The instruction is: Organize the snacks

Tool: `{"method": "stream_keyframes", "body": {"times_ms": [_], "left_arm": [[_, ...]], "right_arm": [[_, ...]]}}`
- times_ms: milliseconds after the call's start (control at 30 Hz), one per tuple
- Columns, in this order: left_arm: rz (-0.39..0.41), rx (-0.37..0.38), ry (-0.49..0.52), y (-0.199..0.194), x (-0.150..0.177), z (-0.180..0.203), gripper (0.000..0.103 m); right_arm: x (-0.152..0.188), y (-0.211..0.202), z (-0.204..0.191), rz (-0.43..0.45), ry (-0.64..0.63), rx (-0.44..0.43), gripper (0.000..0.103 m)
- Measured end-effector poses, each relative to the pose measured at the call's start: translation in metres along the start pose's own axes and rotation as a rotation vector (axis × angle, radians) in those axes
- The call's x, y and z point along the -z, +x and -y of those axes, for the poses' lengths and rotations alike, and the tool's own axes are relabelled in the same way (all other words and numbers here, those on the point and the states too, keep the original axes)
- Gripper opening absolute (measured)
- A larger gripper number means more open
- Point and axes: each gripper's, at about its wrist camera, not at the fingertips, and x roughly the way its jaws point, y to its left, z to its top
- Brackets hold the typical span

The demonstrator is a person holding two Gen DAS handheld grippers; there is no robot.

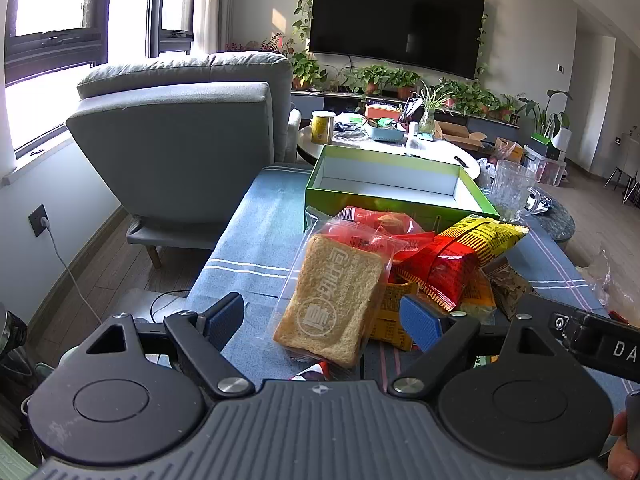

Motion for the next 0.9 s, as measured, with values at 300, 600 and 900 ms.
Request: {"method": "stream_keyframes", "body": {"times_ms": [300,600,900], "left_arm": [[0.001,-0.009,-0.017,0.0005,0.0002,-0.0031,0.084],[0.000,-0.012,-0.022,0.0000,0.0002,-0.0051,0.084],[-0.005,-0.011,-0.023,0.0012,0.0008,-0.0059,0.084]], "right_arm": [[-0.0011,-0.0041,0.0035,0.040,0.036,0.013,0.101],[0.0006,-0.0013,-0.0001,0.019,0.015,0.003,0.101],[0.0023,-0.0016,-0.0012,0.016,0.012,0.000,0.101]]}}
